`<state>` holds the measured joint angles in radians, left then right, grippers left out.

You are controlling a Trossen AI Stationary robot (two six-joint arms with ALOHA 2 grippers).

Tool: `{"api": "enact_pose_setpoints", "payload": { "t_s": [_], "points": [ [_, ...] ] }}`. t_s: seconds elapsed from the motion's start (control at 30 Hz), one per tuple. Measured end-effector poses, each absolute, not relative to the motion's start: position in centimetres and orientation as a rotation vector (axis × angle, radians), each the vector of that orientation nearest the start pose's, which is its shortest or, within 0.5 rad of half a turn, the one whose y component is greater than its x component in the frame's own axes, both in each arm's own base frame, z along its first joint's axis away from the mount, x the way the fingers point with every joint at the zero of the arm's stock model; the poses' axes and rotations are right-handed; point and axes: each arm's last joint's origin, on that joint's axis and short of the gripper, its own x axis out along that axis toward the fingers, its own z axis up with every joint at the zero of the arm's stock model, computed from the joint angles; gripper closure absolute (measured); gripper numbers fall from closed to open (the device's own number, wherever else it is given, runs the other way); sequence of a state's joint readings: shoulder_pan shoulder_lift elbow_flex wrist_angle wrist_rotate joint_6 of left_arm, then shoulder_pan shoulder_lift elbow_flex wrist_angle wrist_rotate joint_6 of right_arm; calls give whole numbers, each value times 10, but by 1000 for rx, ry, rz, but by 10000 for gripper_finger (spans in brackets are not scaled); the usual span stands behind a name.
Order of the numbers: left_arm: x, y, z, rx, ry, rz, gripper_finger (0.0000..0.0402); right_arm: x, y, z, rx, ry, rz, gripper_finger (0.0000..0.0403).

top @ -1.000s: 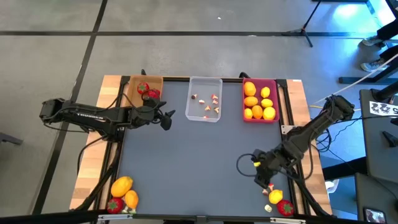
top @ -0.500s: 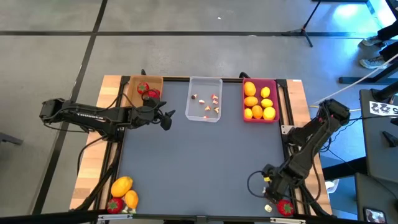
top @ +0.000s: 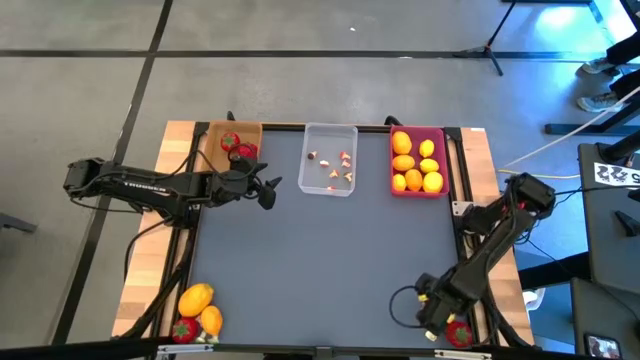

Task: Sort produce into baskets
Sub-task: Put the lemon into the pink bin

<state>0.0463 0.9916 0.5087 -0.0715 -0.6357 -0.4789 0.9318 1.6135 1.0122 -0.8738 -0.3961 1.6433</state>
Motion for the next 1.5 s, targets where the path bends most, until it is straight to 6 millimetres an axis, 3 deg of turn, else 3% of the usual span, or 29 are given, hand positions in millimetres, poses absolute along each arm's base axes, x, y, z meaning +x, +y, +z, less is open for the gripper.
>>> {"api": "enact_pose_setpoints", "payload": {
  "t_s": [0.37,0.47,0.67,0.87,1.0,1.17,1.33,1.5],
  "points": [
    [197,26,216,-285,369,776,84,162,237,149,607,1949,-393,63],
    [197,26,216,-285,369,776,84,162,238,146,598,1954,-397,74],
    [197,26,216,-285,369,776,84,162,237,146,578,1954,-381,142],
    [197,26,216,-285,369,776,84,164,233,148,544,1947,-360,149],
    [197,26,216,-286,369,776,84,167,228,156,528,1907,-349,134],
    [197,26,216,-286,368,775,84,175,218,187,491,1868,-317,133],
    [197,26,216,-290,366,776,84,186,195,221,425,1730,-358,137],
    [197,26,216,-304,361,779,84,194,169,242,336,1520,-423,134]
  ]
}}
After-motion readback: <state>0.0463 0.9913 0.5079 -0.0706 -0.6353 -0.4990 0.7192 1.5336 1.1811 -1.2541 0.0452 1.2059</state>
